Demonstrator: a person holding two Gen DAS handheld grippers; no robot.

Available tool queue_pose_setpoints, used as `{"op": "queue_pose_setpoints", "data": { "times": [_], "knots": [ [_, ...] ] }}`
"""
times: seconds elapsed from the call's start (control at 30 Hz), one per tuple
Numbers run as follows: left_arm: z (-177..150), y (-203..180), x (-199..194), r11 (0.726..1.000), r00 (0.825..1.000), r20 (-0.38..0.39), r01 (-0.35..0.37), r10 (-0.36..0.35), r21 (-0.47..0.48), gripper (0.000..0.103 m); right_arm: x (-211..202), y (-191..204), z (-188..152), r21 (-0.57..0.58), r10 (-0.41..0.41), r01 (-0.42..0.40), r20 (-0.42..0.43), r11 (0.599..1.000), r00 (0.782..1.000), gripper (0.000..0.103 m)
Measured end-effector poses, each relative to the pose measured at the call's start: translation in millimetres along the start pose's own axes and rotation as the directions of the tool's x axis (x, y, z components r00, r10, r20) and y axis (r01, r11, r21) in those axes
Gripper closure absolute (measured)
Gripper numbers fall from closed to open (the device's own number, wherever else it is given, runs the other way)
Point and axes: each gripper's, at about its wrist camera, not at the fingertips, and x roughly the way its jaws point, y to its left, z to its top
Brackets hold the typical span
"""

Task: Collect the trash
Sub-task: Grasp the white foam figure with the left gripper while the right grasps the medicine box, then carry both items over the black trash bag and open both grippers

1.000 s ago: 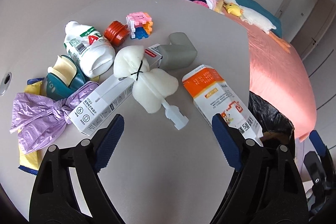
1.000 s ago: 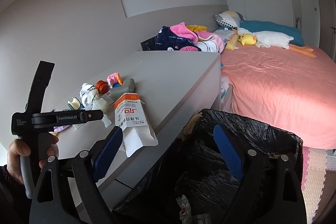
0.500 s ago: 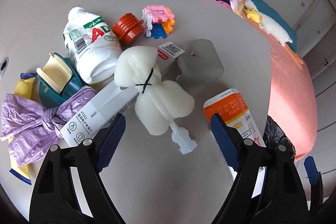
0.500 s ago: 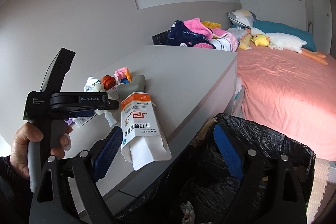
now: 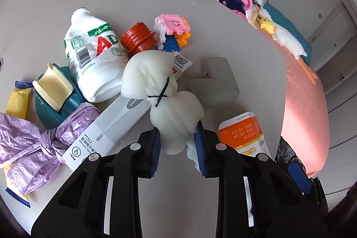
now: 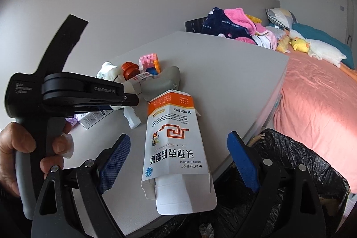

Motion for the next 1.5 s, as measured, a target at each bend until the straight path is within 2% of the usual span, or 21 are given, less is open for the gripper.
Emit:
{"op": "queue_pose_setpoints", "data": {
  "times": [0.27, 0.33, 0.4, 0.5, 0.73, 0.83, 1.1, 1.5],
  "knots": [
    [-4.5, -2.3, -27.4, 0.998, 0.999, 0.048, 0.012, -0.015, 0.061, 0.076, 18.6, 2.1, 5.1, -0.013, -0.035, 0.034, -0.02, 0.999, 0.999, 0.015],
    [-5.2, -1.4, -32.5, 0.998, 0.998, 0.059, 0.015, -0.019, 0.069, 0.076, 25.0, 4.4, 5.9, -0.029, -0.051, 0.05, -0.034, 0.998, 0.998, 0.017],
    [-7.0, 1.2, -37.9, 0.997, 0.997, 0.072, 0.016, -0.022, 0.072, 0.076, 31.9, 7.0, 4.8, -0.041, -0.059, 0.057, -0.056, 0.998, 0.997, 0.023],
    [-10.1, 6.1, -46.8, 0.997, 0.996, 0.091, 0.013, -0.02, 0.072, 0.076, 39.2, 11.6, 1.3, -0.072, -0.087, 0.08, -0.088, 0.994, 0.992, 0.039],
    [-20.2, 13.5, -62.6, 0.997, 0.992, 0.124, -0.004, -0.005, 0.078, 0.076, 29.5, 16.0, -2.7, -0.055, -0.045, 0.04, -0.105, 0.998, 0.993, 0.063],
    [-25.2, 14.8, -64.9, 0.997, 0.993, 0.119, 0.002, -0.012, 0.083, 0.076, 23.3, 19.7, -6.0, -0.056, -0.041, 0.035, -0.113, 0.998, 0.993, 0.065],
    [-35.3, 10.7, -74.0, 0.994, 0.991, 0.124, 0.029, -0.043, 0.106, 0.076, -8.5, 26.4, -5.3, -0.048, -0.05, 0.047, -0.062, 0.998, 0.997, 0.064],
    [-58.0, -5.7, -82.1, 0.985, 0.99, 0.112, 0.072, -0.09, 0.155, 0.076, -52.1, 18.0, -19.2, -0.02, -0.084, 0.084, -0.02, 0.996, 0.996, 0.061]
  ]
}}
